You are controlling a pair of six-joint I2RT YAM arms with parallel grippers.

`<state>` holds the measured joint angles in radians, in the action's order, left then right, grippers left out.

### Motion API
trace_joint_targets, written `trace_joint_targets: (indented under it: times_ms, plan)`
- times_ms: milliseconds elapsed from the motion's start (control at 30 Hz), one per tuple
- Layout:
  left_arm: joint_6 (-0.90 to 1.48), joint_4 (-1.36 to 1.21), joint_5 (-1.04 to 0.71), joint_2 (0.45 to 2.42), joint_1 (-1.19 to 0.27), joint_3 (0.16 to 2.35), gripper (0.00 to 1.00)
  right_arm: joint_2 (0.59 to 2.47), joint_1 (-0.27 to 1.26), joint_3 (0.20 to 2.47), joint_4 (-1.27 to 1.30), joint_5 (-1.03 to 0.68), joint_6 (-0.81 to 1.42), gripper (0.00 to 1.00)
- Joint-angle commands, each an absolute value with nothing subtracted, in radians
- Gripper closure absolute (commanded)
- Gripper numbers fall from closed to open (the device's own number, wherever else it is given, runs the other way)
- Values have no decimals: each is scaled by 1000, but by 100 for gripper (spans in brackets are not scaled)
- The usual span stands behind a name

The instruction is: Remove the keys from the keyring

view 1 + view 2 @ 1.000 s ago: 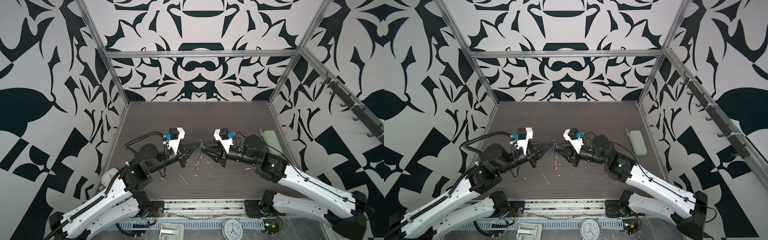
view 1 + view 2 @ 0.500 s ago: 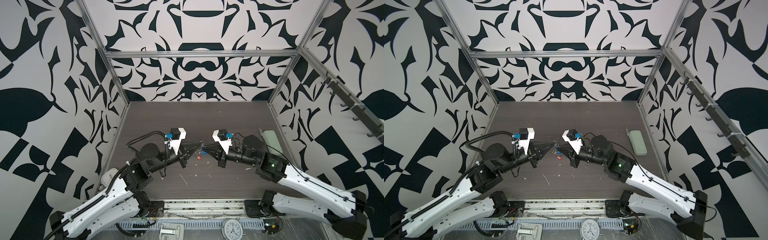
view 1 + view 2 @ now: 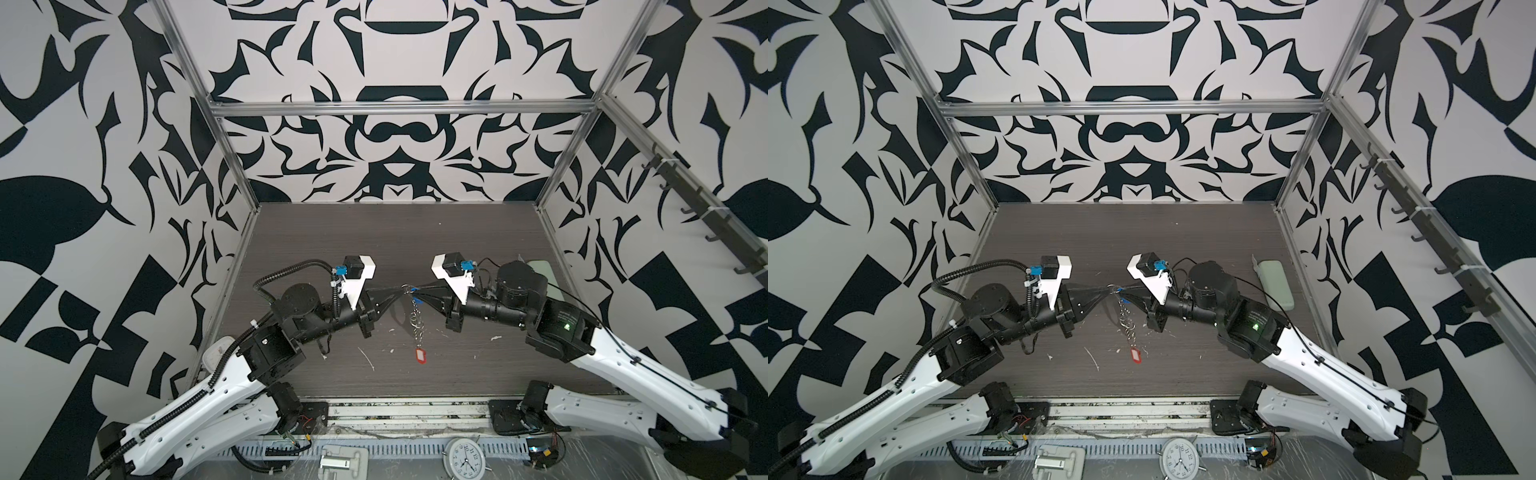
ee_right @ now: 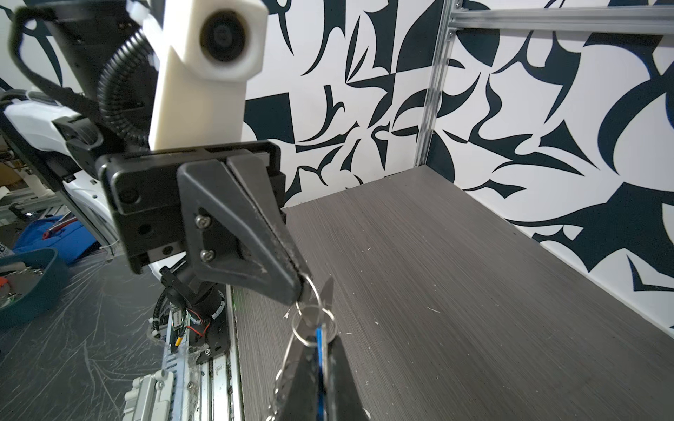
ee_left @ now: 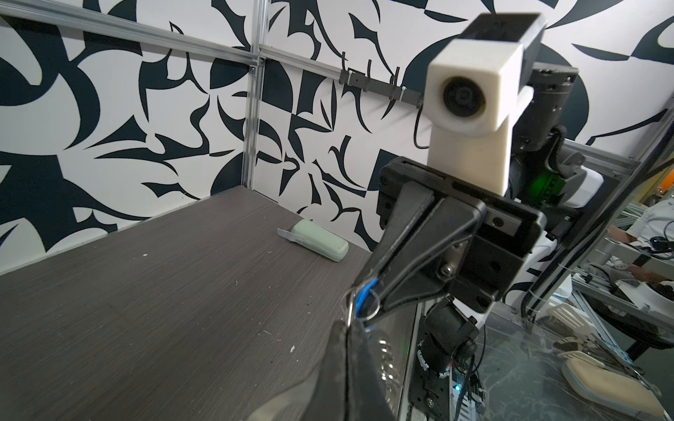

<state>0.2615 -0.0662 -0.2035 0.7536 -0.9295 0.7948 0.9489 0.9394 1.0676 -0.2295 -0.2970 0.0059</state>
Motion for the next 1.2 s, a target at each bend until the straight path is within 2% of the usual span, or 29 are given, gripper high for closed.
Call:
trace_joint_targets:
  times_ms: [0,800,1167]
  plan:
    - [271,-72,-190,754,-929,826,100,960,941,1118,-225,-279,-21,100]
    - [359,36,-45,790,-965,890,100,996,942,1149,-224,-154,-77,100]
    - [421,95,134,771,-966,910,100,974,945,1117,-221,-135,-68,100]
